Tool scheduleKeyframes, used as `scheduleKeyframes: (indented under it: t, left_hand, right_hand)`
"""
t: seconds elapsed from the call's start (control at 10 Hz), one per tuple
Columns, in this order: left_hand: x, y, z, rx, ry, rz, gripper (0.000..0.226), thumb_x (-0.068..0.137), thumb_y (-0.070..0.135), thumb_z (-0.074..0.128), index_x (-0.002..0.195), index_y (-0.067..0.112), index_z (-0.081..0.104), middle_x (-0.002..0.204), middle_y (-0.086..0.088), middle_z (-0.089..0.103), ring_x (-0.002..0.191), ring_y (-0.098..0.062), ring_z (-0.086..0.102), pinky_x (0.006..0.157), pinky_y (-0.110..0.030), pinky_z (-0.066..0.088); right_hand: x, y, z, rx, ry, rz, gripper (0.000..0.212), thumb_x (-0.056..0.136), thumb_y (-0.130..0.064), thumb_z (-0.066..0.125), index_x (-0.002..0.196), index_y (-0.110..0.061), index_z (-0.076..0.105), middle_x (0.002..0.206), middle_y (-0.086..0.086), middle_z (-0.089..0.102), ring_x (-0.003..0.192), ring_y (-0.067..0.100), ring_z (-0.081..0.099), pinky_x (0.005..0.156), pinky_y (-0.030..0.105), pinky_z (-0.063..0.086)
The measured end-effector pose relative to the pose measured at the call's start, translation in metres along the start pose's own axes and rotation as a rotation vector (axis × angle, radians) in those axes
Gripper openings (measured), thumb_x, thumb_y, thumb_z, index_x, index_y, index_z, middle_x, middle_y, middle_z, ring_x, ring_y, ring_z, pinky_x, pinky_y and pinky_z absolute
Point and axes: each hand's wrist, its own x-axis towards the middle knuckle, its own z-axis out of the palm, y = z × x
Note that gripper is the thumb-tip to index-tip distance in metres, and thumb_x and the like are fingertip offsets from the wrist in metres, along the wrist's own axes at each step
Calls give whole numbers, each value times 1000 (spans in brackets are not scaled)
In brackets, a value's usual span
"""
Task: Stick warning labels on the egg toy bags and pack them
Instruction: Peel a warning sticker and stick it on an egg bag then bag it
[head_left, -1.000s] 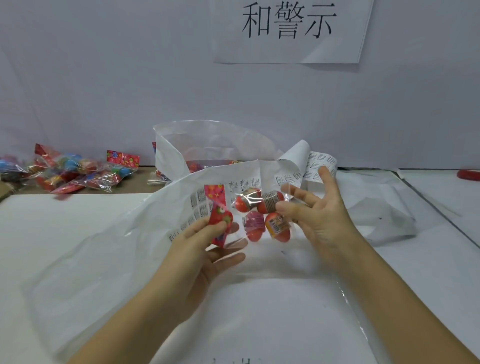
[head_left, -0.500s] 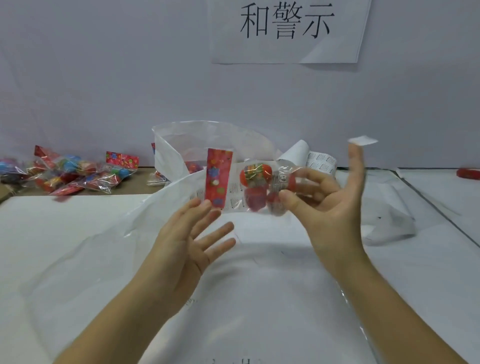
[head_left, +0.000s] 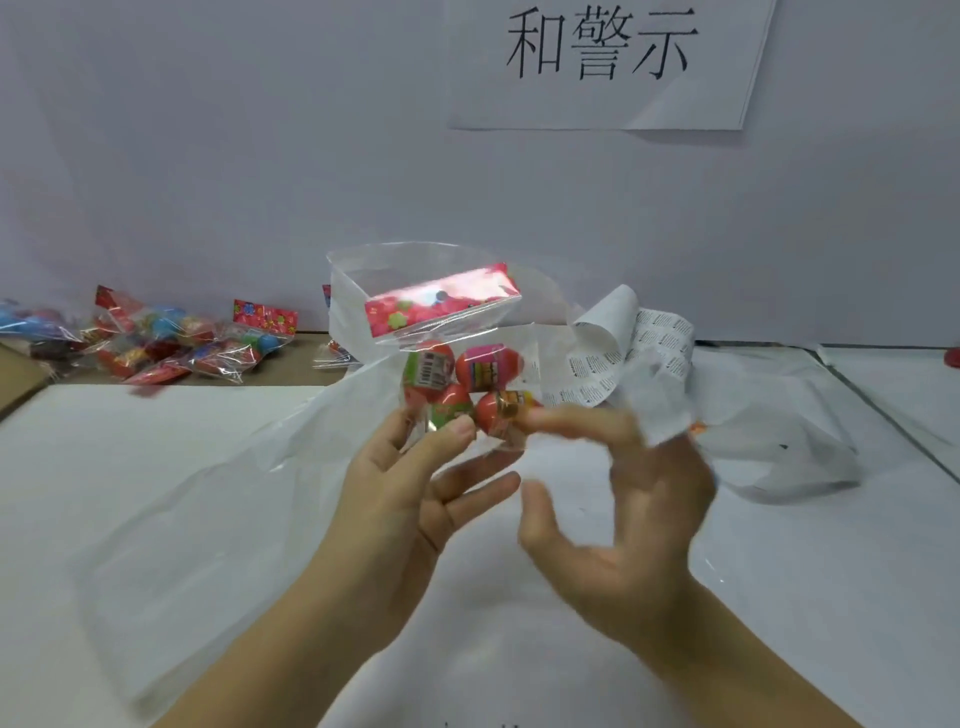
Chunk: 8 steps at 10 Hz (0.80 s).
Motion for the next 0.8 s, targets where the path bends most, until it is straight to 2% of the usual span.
scheduleKeyframes:
  t: [0.1, 0.2, 0.3, 0.4, 0.6, 0.7, 0.8]
  left_hand:
    - [3, 2, -4, 12, -55, -14, 55, 74, 14, 76, 126, 9, 60, 109, -15, 73, 96, -32, 72, 70, -30, 60]
    - [5, 2, -8, 28, -59, 12, 50, 73, 17, 69, 122, 7, 63, 107, -16, 73, 98, -31, 72, 72, -30, 59]
    - [7, 1, -7, 32, -26, 55, 58, 70, 17, 70, 127, 7, 59, 109, -16, 73, 98, -30, 72, 74, -28, 59]
    - [5, 0, -4, 6, -14, 106, 69, 63, 9, 81, 128, 10, 57, 109, -16, 73, 98, -30, 72, 74, -27, 58]
    - [2, 2, -2, -36, -12, 107, 63, 65, 13, 76, 125, 12, 58, 105, -16, 74, 92, -31, 74, 68, -26, 59]
    - [2, 4, -3, -34, -23, 84, 72, 59, 14, 82, 126, 14, 56, 105, -16, 74, 93, -31, 73, 68, -25, 59]
    - [2, 5, -4, -7, -33, 51, 81, 55, 18, 88, 129, 13, 55, 111, -18, 71, 99, -32, 71, 73, -28, 59]
  right_hand:
    - [3, 1, 1, 55, 168, 307, 84, 74, -17, 71, 131, -58, 26, 109, 9, 61, 101, 25, 62, 87, 36, 52]
    - [8, 2, 2, 327, 149, 643, 83, 71, -26, 77, 129, -56, 25, 99, 1, 71, 81, 18, 69, 72, 28, 56]
    - [12, 1, -1, 432, 118, 752, 81, 71, -18, 79, 123, -55, 29, 95, 2, 73, 67, 23, 71, 62, 27, 56]
    - [13, -1, 0, 510, 109, 789, 84, 67, -18, 80, 125, -53, 29, 94, 5, 74, 67, 25, 71, 62, 28, 57]
    - [13, -1, -1, 616, 74, 859, 82, 65, -18, 79, 126, -50, 33, 96, 7, 74, 75, 27, 73, 64, 28, 57]
    - [13, 1, -2, 626, 70, 899, 81, 64, -20, 78, 126, -48, 35, 97, 7, 74, 77, 26, 73, 65, 29, 57]
    - [14, 0, -3, 574, 41, 861, 76, 66, -20, 75, 126, -47, 35, 97, 6, 75, 78, 24, 73, 66, 28, 57]
